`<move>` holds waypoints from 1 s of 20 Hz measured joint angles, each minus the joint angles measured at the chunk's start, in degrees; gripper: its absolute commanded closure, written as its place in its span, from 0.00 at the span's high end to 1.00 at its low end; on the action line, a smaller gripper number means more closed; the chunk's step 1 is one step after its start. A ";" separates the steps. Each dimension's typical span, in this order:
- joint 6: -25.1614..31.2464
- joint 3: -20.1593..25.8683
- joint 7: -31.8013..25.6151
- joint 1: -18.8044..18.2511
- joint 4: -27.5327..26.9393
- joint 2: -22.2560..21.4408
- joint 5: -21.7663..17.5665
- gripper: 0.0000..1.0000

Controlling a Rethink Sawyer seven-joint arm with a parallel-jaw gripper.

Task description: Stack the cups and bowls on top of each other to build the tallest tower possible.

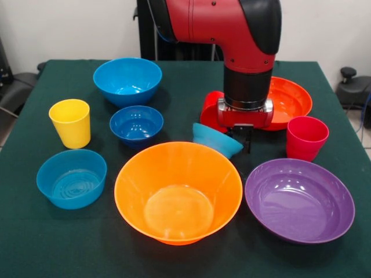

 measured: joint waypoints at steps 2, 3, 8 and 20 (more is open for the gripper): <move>0.01 0.02 0.00 0.00 -0.05 -0.02 0.00 0.00; 0.02 0.02 0.00 0.01 -0.02 -0.05 -0.01 0.00; 0.00 0.00 0.00 0.08 0.03 -0.92 -0.01 0.00; 1.97 -2.53 1.04 3.32 1.87 -6.54 0.58 0.00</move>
